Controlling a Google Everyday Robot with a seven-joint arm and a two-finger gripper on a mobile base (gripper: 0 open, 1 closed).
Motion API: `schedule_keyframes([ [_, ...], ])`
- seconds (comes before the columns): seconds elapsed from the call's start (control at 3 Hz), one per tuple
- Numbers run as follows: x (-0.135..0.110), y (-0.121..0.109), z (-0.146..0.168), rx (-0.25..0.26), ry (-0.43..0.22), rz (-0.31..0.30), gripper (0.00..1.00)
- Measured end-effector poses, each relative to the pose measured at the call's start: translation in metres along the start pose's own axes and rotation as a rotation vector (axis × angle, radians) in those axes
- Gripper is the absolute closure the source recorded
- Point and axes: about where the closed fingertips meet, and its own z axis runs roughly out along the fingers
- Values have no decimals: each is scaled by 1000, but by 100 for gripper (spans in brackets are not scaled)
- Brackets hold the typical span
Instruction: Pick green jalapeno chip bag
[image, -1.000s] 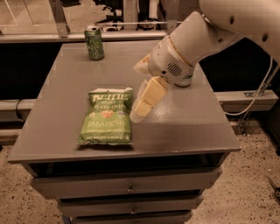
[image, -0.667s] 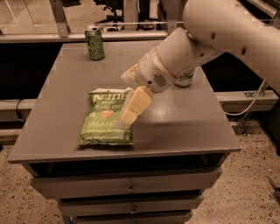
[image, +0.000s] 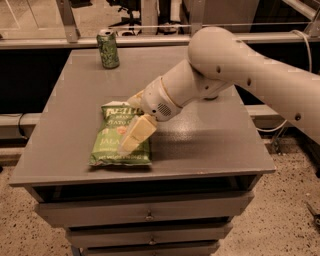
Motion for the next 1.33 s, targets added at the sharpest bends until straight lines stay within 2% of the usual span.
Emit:
schedule_keyframes([
  [0.67,7,-25,0,55,-6,26,57],
  [1.0,3,-34,-12,72,-12,34,81],
  [1.33,-17,-41,-50,74,-60,71,100],
])
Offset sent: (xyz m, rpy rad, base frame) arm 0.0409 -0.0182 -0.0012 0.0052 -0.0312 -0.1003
